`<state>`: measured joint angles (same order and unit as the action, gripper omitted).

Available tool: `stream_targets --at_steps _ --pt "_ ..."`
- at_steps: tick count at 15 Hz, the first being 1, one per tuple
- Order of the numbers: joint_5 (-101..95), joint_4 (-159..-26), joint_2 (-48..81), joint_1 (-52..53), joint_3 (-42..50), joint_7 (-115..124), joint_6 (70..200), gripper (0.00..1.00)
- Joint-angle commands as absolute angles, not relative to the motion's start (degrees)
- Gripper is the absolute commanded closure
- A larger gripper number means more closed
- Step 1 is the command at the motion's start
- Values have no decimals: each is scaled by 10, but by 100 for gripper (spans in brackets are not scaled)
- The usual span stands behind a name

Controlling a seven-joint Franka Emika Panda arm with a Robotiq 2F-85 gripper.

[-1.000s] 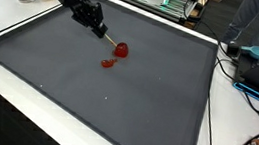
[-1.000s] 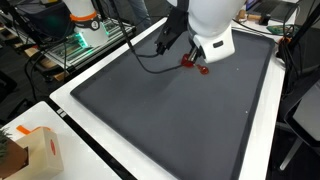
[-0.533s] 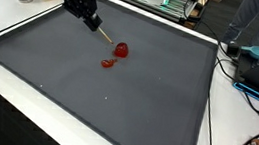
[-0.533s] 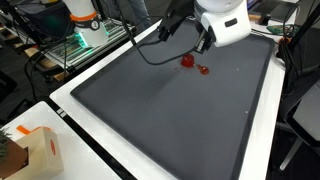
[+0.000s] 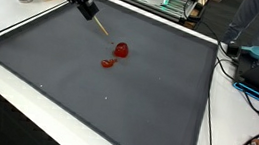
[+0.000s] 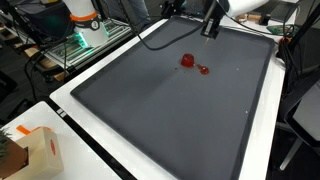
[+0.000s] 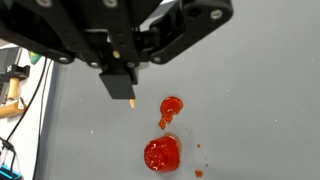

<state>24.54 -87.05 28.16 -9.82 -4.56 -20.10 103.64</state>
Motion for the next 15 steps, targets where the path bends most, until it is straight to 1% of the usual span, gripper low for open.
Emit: stream_targets --at_steps 1,9,15 --pt "219 -889 254 -80 -34 -180 1040 97" --pt "163 -915 211 -52 -28 -132 1046 97" --pt "141 -923 198 -39 -29 -120 1027 97"
